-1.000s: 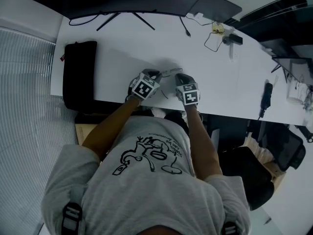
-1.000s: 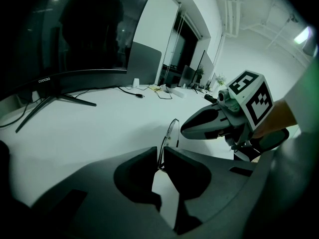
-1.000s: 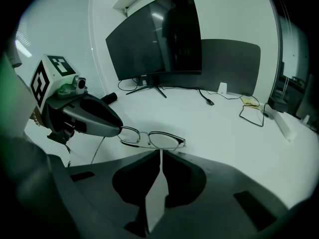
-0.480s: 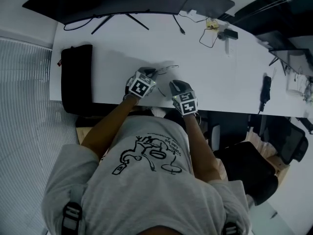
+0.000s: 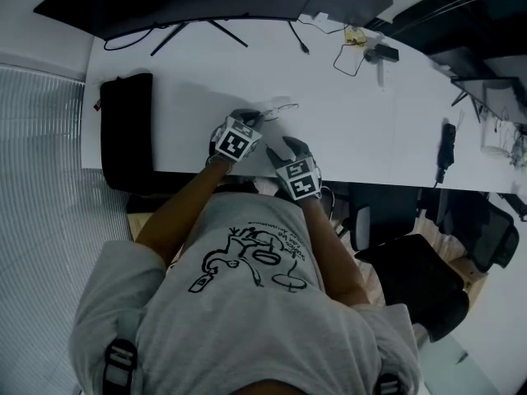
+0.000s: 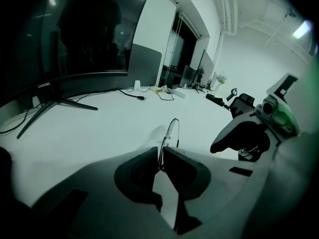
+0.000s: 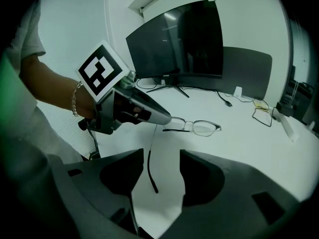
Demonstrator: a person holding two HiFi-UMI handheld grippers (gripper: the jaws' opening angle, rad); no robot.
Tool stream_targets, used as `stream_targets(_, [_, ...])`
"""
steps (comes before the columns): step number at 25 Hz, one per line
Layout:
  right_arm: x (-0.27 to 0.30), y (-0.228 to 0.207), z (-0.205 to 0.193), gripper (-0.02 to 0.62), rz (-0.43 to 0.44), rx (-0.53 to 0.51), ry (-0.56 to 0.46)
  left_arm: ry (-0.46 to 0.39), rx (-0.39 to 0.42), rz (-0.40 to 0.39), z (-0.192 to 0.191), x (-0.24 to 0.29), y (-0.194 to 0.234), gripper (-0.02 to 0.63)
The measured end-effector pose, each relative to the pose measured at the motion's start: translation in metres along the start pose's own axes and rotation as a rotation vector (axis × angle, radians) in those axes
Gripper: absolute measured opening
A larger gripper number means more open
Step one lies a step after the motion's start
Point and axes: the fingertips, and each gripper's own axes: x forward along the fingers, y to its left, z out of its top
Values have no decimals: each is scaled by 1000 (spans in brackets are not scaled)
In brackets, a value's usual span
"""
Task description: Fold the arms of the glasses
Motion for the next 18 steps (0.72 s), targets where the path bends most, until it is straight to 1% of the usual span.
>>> stream_targets(3, [5,5,-5,291,-13,-39,35,8,-3,3,-3,-1,1,48])
stream_targets(6, [12,5,-15,312,-20,-62,70,12,-8,5,-5,-1,2,43])
stream_targets(11, [16,-1,-28,312,-53,-72,107,18,-13,0,-7,-2,2,40])
stream_targets(14, [17,-7,-35,295,-70,-74,123,17,-17,-7,-8,-2,1,40])
stream_targets(18, [15,-13,-43,285,-92,-57,135,38,-26,-24,-12,-7,-2,38])
